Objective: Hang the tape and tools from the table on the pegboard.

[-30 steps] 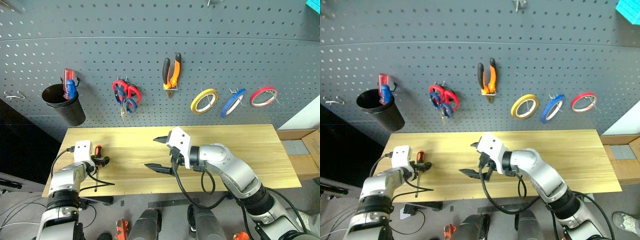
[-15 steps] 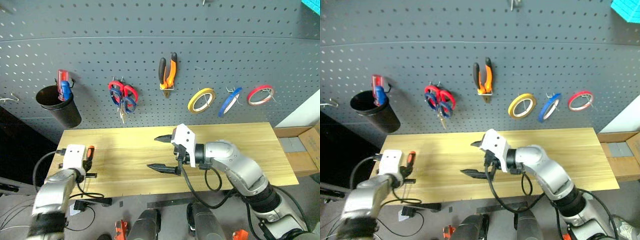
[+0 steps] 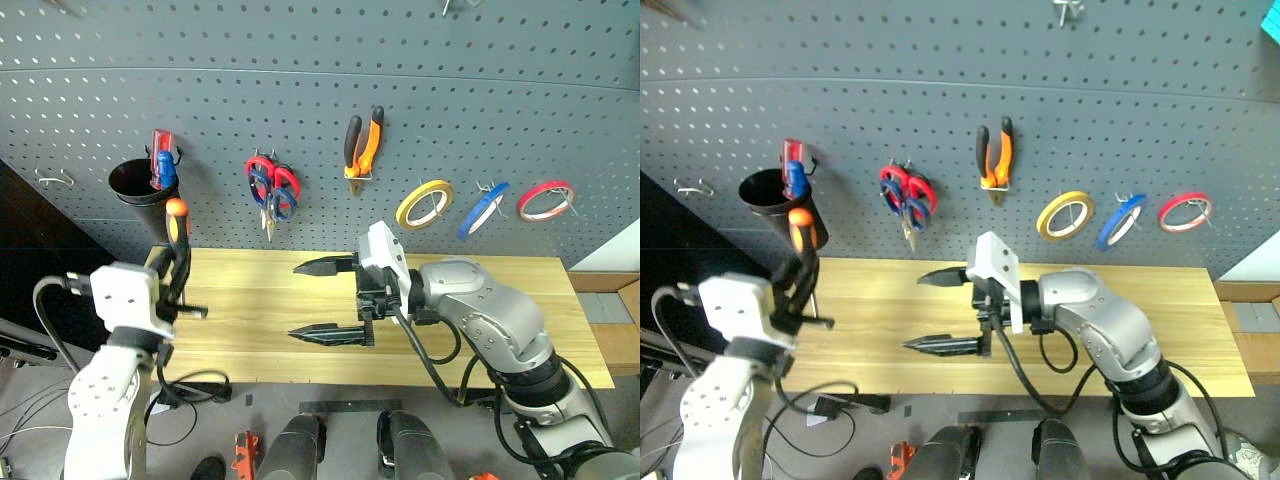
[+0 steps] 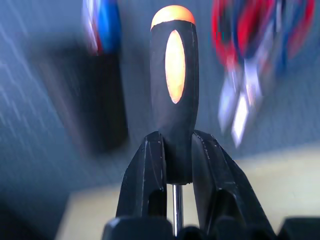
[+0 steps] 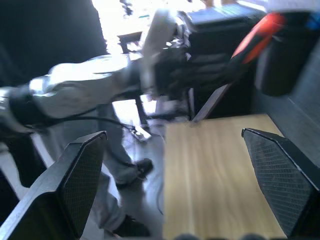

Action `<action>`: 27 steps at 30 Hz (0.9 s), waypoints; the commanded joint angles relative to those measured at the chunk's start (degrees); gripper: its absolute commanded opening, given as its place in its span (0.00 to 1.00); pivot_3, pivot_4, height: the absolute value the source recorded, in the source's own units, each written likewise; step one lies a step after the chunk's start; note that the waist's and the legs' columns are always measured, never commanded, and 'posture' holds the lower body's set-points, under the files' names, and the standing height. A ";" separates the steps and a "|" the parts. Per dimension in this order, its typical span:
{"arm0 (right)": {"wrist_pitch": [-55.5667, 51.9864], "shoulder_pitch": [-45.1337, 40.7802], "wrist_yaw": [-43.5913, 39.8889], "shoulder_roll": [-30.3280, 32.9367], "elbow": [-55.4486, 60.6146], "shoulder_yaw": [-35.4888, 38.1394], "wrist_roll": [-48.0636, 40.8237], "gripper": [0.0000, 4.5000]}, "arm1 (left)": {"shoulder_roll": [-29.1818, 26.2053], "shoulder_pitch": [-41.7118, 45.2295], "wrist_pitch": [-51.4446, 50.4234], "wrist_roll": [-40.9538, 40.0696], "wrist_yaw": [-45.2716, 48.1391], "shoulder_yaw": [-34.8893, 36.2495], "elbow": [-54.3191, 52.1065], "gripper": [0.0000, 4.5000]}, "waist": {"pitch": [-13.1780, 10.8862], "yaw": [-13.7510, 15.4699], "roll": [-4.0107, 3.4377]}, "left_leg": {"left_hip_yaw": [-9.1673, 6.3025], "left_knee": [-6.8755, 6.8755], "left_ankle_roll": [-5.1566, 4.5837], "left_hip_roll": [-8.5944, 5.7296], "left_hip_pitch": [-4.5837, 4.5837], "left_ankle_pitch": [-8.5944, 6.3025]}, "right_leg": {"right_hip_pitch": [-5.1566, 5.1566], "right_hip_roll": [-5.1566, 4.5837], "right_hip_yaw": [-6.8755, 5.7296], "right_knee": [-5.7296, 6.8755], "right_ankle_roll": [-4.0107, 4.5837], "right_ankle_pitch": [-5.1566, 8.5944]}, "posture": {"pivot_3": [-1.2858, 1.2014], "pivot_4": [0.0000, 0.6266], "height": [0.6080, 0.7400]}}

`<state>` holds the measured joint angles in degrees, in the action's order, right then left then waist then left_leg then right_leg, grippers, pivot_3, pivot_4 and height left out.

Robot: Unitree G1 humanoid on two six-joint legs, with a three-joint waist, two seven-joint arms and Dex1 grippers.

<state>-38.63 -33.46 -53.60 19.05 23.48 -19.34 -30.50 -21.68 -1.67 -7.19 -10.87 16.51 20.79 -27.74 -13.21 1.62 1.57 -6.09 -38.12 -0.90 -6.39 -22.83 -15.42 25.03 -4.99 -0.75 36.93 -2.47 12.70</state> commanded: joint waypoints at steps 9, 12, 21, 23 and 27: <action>6.60 -10.42 14.20 -11.73 -5.93 10.92 1.16 1.00 | -7.67 16.46 -4.89 -7.74 -2.24 8.33 -0.06 0.08 | -0.05 -0.92 0.08 | 0.01 0.09 0.11 0.03 -0.02 0.05 | 0.21 0.13 0.10 0.09 0.01 -0.01 | 0.55 0.37 1.00; 7.68 -10.76 14.92 -11.99 -6.65 10.01 2.29 1.00 | -9.28 18.97 -5.25 -9.28 -2.10 9.63 1.80 0.08 | -0.04 -0.82 0.09 | -0.04 0.08 0.11 0.03 -0.05 0.05 | 0.22 0.13 0.04 0.07 0.01 -0.01 | 0.55 0.35 1.00; 8.99 -10.54 15.77 -12.41 -7.63 8.74 3.53 1.00 | -14.32 29.66 -0.29 -10.41 -0.44 11.07 13.71 0.08 | -0.03 -0.69 0.12 | -0.02 0.05 0.12 0.01 -0.05 0.06 | 0.20 0.14 0.06 0.10 0.01 -0.01 | 0.54 0.33 1.00; 9.40 -10.59 15.90 -12.37 -7.85 8.49 4.13 1.00 | -15.13 30.74 1.51 -9.70 0.44 10.94 16.75 0.08 | -0.03 -0.72 0.12 | -0.02 0.05 0.13 0.01 -0.05 0.06 | 0.23 0.14 0.05 0.10 0.01 -0.01 | 0.54 0.33 1.00; 11.18 -11.57 17.85 -13.40 -9.08 8.86 5.98 1.00 | -16.43 30.68 4.20 -7.16 1.63 9.26 22.62 0.08 | -0.03 -1.11 0.12 | 0.00 0.07 0.13 0.01 -0.05 0.06 | 0.25 0.14 0.07 0.11 0.01 -0.01 | 0.54 0.32 1.00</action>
<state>-29.36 -43.59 -36.56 6.33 13.24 -10.97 -25.17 -36.64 28.48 -5.36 -19.25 17.72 30.10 -5.38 -13.24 0.51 1.68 -6.09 -38.06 -0.77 -6.38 -22.88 -15.36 25.28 -4.85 -0.69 37.04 -2.46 12.69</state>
